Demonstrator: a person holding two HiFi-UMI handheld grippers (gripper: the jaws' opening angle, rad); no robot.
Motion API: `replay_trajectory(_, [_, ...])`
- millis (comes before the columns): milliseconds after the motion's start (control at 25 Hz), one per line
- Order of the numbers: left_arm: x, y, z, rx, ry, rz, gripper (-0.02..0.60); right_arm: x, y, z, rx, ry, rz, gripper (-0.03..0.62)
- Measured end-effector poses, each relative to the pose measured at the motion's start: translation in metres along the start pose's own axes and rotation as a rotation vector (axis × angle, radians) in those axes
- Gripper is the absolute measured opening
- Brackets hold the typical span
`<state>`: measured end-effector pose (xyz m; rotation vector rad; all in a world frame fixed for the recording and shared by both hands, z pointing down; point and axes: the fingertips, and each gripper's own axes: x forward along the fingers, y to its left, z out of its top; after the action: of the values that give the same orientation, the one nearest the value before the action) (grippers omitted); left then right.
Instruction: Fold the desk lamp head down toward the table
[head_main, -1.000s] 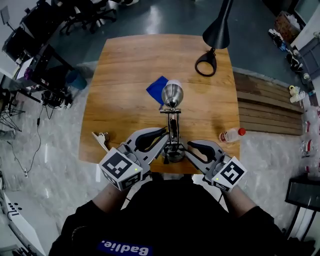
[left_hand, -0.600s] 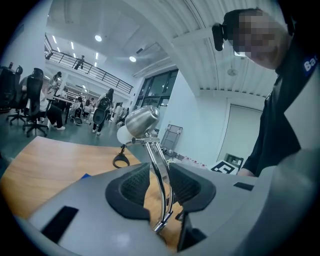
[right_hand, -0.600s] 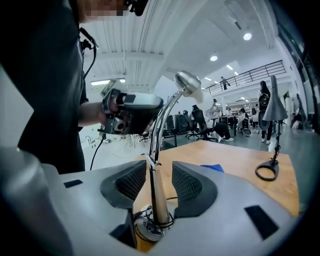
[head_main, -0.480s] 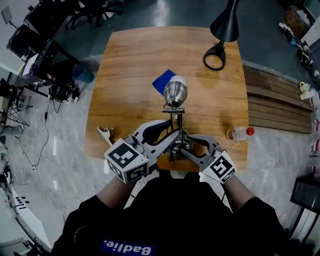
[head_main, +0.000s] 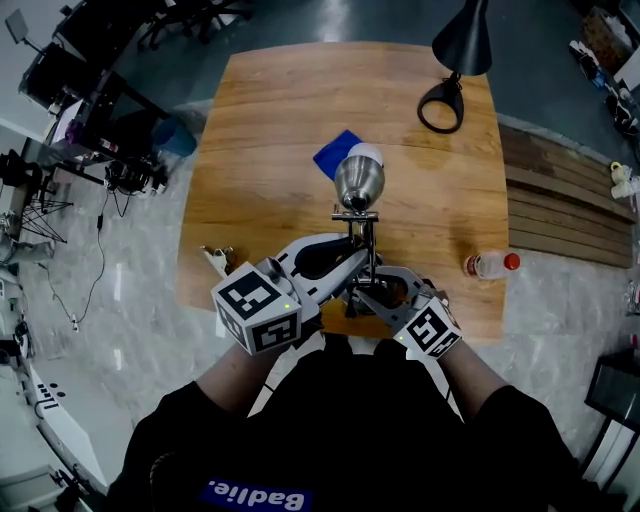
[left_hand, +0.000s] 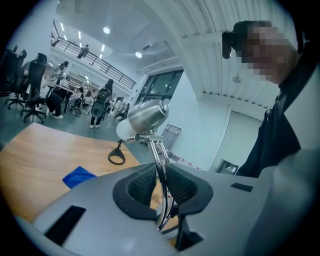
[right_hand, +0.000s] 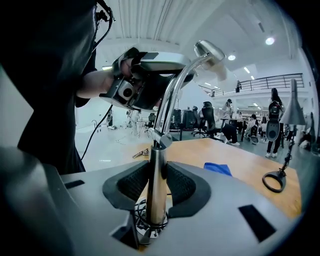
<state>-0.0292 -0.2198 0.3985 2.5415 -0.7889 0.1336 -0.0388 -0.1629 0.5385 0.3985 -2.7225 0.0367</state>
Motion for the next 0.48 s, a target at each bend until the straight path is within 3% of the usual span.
replay_trajectory(480, [0.0057, 0.0032, -0.0052, -0.117, 0.030, -0.039, 0.055, 0.0001, 0.0003, -0.0053, -0.024, -0.023, -0.044, 0.114])
